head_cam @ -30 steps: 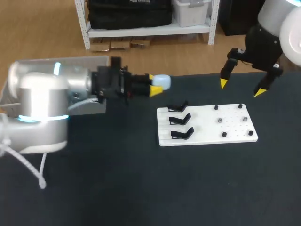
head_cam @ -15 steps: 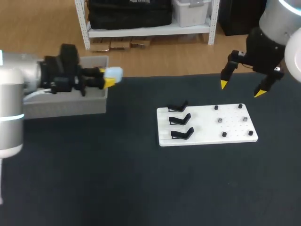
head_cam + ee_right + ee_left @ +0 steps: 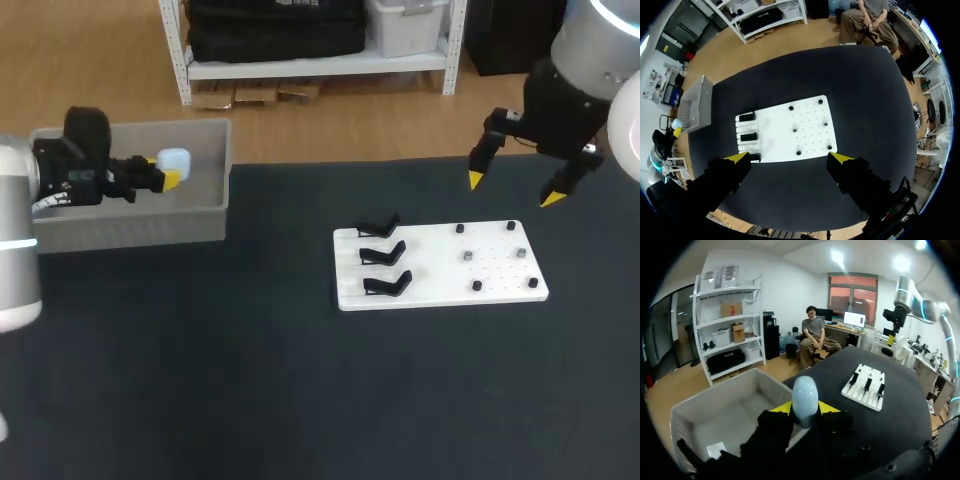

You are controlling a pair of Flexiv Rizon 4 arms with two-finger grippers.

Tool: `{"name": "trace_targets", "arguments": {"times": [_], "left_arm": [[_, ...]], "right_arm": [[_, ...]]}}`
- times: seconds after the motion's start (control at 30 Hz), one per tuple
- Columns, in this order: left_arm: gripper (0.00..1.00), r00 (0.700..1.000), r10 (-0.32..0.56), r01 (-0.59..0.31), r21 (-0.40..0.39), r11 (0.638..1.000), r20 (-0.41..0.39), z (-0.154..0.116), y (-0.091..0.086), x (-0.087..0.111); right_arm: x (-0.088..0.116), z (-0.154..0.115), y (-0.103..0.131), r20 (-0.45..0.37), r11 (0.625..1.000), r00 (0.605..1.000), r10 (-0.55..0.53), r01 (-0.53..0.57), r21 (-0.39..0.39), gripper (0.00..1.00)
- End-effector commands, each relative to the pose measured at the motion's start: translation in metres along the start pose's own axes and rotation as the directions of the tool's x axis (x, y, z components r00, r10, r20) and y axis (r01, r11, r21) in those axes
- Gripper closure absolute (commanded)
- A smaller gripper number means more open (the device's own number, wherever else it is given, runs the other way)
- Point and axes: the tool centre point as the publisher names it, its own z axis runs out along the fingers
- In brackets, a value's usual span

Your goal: Pick up each earbud case from the left stands, insert the matching earbuds, close the lid, and place the case in the box.

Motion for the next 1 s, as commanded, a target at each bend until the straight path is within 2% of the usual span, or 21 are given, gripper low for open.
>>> {"name": "trace_targets", "arguments": {"times": [0.03, 0.27, 0.4, 0.53, 0.57, 0.6, 0.63, 0.67, 0.7, 1.0], "left_arm": [[1.00, 1.000, -0.024, 0.024, -0.043, 0.999, 0.011, 0.028, 0.024, 0.003], [1.00, 0.998, -0.065, 0.063, -0.079, 0.995, -0.016, 0.043, 0.061, 0.008], [1.00, 0.996, -0.083, 0.080, -0.096, 0.992, -0.020, 0.044, 0.071, 0.012], [1.00, 0.996, -0.087, 0.085, -0.104, 0.991, -0.017, 0.044, 0.071, 0.012], [0.92, 0.996, -0.085, 0.083, -0.105, 0.991, -0.017, 0.043, 0.069, 0.011], [0.66, 0.997, -0.073, 0.070, -0.107, 0.992, -0.025, 0.042, 0.067, 0.009], [0.53, 0.997, -0.067, 0.064, -0.107, 0.992, -0.029, 0.041, 0.065, 0.008], [0.30, 0.997, -0.066, 0.063, -0.109, 0.992, -0.029, 0.040, 0.063, 0.007], [0.00, 0.998, -0.063, 0.060, -0.112, 0.992, -0.027, 0.038, 0.061, 0.006], [0.00, 1.000, -0.025, 0.023, -0.141, 0.990, -0.013, 0.016, 0.045, -0.001]], "right_arm": [[0.003, -0.001, -0.001, 0.009, 1.000, 1.000, 0.002, -0.002, 0.000, 0.00], [0.003, -0.001, -0.001, 0.009, 1.000, 1.000, 0.002, -0.002, 0.000, 0.00], [0.003, -0.001, -0.001, 0.009, 1.000, 1.000, 0.002, -0.002, 0.000, 0.00], [0.003, -0.001, -0.001, 0.009, 1.000, 1.000, 0.002, -0.002, 0.000, 0.00], [0.003, -0.001, -0.001, 0.009, 1.000, 1.000, 0.002, -0.002, 0.000, 0.00], [0.003, -0.001, -0.001, 0.009, 1.000, 1.000, 0.002, -0.002, 0.000, 0.00], [0.003, -0.001, -0.001, 0.009, 1.000, 1.000, 0.002, -0.002, 0.000, 0.00], [0.003, -0.001, -0.001, 0.009, 1.000, 1.000, 0.002, -0.002, 0.000, 0.00], [0.003, -0.001, -0.001, 0.009, 1.000, 1.000, 0.002, -0.002, 0.000, 0.00], [0.003, -0.001, -0.001, 0.009, 1.000, 1.000, 0.002, -0.002, 0.000, 0.00]]}}
